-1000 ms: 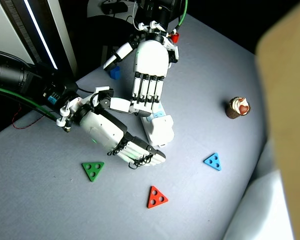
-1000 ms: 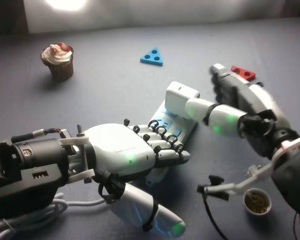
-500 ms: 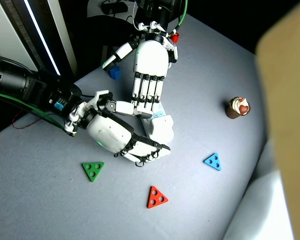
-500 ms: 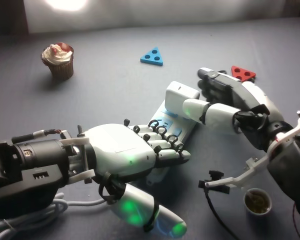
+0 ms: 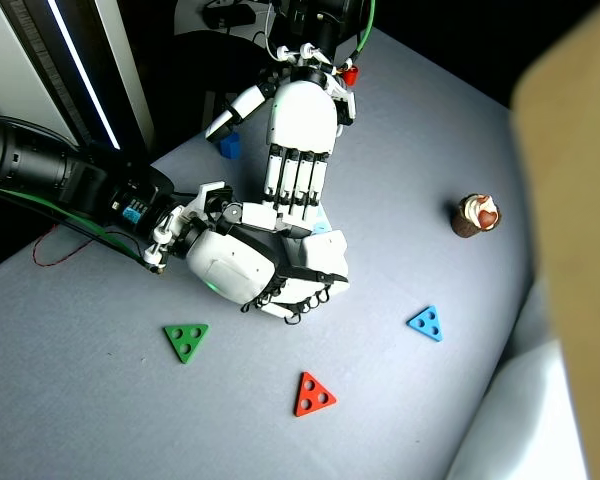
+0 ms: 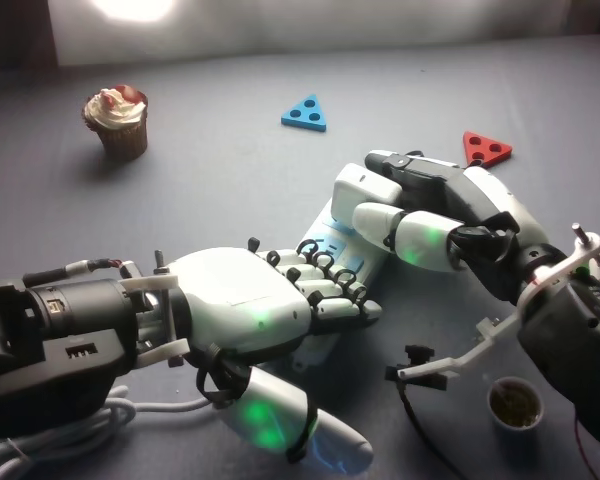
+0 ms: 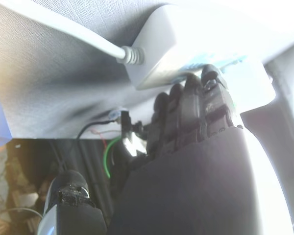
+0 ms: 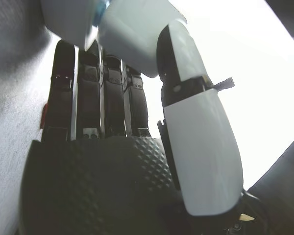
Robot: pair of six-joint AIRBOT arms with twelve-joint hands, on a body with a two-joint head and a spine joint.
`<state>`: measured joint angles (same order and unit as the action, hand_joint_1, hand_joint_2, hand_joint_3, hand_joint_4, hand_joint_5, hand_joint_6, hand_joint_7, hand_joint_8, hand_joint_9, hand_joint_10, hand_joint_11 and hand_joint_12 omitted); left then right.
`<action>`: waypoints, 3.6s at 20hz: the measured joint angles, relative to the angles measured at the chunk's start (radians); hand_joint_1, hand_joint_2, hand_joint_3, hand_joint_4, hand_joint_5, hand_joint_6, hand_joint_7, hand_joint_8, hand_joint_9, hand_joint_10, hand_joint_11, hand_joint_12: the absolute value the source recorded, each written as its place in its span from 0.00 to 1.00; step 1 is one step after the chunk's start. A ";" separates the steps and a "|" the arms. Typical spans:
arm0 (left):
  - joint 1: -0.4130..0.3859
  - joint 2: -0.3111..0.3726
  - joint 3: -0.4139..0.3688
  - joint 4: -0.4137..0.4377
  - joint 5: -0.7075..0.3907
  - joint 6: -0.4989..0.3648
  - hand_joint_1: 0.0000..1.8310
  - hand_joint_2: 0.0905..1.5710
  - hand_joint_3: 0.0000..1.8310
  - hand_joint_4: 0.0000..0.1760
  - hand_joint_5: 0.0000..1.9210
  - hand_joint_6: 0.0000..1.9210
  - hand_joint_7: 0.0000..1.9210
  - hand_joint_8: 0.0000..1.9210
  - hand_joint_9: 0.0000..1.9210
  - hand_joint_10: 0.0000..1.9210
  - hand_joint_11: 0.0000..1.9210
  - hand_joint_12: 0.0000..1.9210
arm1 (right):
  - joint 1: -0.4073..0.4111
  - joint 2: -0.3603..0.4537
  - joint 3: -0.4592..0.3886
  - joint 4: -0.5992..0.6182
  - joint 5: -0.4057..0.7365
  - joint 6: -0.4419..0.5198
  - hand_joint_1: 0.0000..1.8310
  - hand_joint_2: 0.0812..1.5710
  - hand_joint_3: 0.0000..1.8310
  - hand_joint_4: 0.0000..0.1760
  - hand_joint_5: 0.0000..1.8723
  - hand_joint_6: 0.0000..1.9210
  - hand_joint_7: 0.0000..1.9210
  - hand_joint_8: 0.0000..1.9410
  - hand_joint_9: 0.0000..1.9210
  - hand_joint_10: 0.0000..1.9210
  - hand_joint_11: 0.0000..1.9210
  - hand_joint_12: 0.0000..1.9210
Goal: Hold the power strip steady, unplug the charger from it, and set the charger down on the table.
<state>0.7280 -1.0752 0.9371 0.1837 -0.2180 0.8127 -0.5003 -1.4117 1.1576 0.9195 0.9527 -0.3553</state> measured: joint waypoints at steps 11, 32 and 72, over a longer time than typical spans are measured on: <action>0.000 0.002 0.000 0.000 0.001 -0.006 0.00 0.55 0.00 0.00 0.04 0.00 0.05 0.00 0.04 0.00 0.03 0.02 | 0.011 -0.021 0.037 -0.010 0.004 -0.020 0.66 0.68 0.02 0.00 0.50 0.55 0.56 0.32 0.55 0.00 0.39 0.34; 0.026 0.007 -0.003 0.006 -0.027 -0.026 0.00 0.55 0.00 0.00 0.04 0.00 0.04 0.00 0.04 0.00 0.03 0.01 | -0.013 0.000 0.041 -0.174 0.053 -0.055 0.68 0.66 0.00 0.22 0.58 0.42 0.59 0.38 0.63 0.00 0.42 0.38; 0.067 -0.014 0.003 0.007 -0.063 -0.072 0.00 0.55 0.00 0.00 0.03 0.00 0.04 0.00 0.04 0.00 0.04 0.02 | 0.000 -0.004 0.071 -0.255 0.101 -0.032 0.68 0.64 0.00 0.19 0.60 0.41 0.64 0.26 0.64 0.00 0.46 0.32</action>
<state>0.7948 -1.0893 0.9398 0.1905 -0.2810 0.7410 -0.5007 -1.4155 1.2289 0.6647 1.0534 -0.3878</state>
